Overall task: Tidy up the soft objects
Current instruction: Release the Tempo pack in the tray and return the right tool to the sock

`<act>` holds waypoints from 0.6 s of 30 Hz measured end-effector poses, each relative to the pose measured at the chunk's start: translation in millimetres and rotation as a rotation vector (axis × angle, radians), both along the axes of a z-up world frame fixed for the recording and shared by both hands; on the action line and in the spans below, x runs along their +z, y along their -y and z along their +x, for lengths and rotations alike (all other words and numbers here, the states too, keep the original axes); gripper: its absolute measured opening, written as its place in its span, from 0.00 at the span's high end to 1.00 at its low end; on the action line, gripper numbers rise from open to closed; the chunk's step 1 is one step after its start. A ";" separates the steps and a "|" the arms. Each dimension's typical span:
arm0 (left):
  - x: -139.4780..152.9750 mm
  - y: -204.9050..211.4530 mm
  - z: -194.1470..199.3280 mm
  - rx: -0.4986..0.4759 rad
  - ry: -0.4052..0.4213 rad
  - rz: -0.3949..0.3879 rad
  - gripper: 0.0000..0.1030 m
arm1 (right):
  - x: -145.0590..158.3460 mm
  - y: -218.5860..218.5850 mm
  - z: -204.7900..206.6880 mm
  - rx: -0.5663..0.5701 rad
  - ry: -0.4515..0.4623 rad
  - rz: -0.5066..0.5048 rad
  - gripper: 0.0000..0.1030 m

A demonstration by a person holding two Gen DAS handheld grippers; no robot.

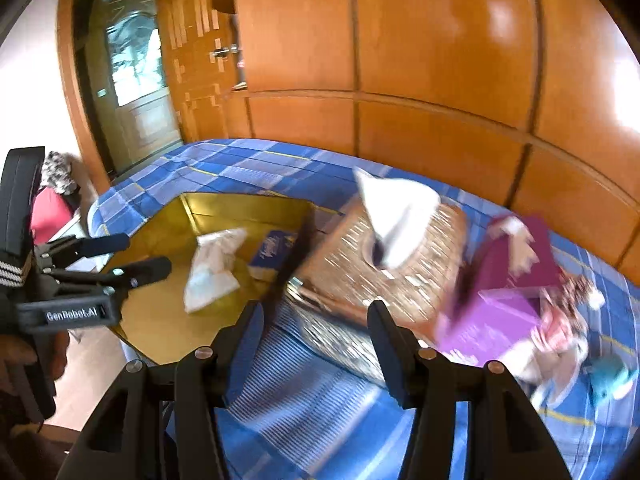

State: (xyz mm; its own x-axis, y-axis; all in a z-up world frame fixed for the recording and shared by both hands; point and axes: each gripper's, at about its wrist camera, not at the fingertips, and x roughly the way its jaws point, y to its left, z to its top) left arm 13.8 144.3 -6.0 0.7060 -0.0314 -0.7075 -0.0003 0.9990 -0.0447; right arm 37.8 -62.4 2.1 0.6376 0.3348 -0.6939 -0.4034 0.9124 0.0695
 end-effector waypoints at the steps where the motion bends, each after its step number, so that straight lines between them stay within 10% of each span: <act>1: 0.5 6.0 0.2 -0.018 0.000 0.005 0.17 | -2.3 7.6 -2.2 -0.018 -0.006 0.004 0.47; 18: 17.2 118.1 1.4 -0.409 0.018 0.009 0.23 | -49.8 149.4 -30.8 -0.452 -0.154 0.084 0.47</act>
State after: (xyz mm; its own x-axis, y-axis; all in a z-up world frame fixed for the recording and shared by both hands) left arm 15.3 26.2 11.2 0.6485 -0.3061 -0.6969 0.3979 0.9169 -0.0325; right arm 7.0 -211.8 -47.7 0.6238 0.1063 -0.7743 0.0534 0.9826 0.1779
